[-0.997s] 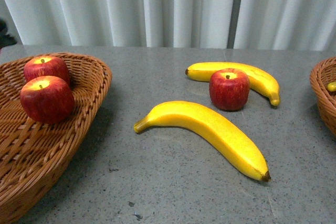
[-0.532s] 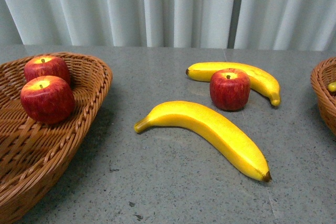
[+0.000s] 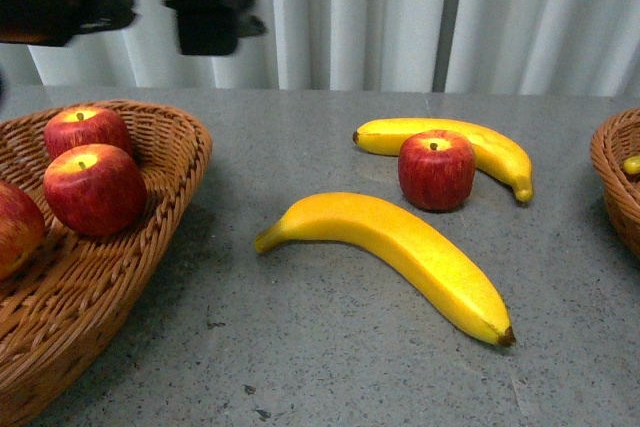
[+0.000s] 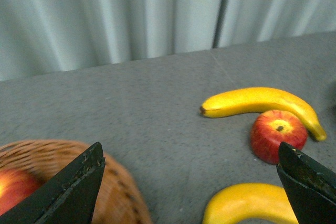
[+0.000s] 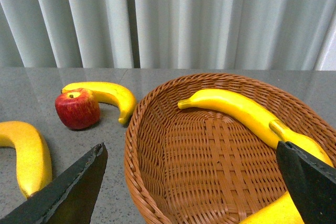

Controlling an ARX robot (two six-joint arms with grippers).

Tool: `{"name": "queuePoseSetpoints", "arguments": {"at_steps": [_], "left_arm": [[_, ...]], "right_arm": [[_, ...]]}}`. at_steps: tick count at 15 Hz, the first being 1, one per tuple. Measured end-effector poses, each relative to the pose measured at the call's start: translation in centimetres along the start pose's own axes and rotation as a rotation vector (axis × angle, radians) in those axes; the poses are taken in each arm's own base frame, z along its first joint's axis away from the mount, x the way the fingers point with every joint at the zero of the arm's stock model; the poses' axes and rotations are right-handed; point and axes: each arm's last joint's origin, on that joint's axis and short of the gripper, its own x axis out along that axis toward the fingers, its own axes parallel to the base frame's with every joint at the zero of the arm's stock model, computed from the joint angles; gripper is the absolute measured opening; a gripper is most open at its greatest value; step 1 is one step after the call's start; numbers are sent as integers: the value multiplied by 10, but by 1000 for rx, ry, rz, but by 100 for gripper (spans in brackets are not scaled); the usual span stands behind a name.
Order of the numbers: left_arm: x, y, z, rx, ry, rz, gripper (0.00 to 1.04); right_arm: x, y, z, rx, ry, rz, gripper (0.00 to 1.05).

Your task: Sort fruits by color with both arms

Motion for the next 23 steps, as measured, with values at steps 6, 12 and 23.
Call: {"name": "queuePoseSetpoints", "arguments": {"at_steps": [6, 12, 23], "left_arm": [[105, -52, -12, 122, 145, -220, 98], [141, -84, -24, 216, 214, -336, 98], [178, -91, -55, 228, 299, -371, 84]], "right_arm": [[0, 0, 0, 0, 0, 0, 98], [0, 0, 0, 0, 0, 0, 98], [0, 0, 0, 0, 0, 0, 98]]}}
